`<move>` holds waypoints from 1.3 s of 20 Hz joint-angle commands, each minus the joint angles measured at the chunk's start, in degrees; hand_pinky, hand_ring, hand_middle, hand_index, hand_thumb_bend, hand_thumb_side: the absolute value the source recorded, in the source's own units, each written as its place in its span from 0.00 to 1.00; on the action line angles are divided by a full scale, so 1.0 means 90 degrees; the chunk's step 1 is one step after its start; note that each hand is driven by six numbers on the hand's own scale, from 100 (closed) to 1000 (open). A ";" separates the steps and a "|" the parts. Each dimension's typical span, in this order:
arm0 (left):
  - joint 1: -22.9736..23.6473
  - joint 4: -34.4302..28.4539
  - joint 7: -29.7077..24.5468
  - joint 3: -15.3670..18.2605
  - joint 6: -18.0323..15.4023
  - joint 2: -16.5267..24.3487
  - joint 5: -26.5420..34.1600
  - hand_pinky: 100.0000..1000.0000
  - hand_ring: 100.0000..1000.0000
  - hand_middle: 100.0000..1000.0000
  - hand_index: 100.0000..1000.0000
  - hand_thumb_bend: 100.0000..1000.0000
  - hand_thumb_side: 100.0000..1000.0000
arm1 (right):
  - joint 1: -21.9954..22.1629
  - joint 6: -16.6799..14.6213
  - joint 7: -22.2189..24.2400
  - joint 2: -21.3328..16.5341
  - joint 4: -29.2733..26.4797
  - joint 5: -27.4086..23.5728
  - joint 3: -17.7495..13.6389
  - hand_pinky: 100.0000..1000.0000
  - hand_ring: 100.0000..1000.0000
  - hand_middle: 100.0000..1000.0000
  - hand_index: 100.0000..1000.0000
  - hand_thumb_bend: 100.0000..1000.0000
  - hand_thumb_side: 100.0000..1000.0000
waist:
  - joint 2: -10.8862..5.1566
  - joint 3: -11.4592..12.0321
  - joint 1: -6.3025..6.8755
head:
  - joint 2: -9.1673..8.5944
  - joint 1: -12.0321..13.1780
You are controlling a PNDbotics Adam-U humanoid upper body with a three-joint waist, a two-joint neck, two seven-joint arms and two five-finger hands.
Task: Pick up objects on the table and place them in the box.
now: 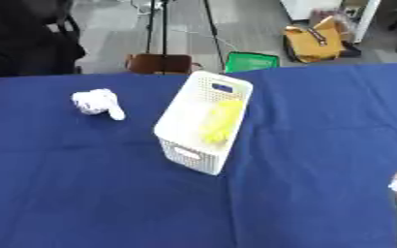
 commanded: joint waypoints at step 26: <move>-0.2591 0.5399 -0.4102 -0.2053 -0.1760 0.1134 -0.2075 0.89 0.94 0.94 1.00 0.37 0.85 | 0.0070 -0.0076 -0.0129 -0.0317 -0.0103 0.0078 0.0228 0.75 0.73 0.61 0.73 0.00 0.82 | -0.0250 -0.0247 0.0295 | 0.0176 0.0144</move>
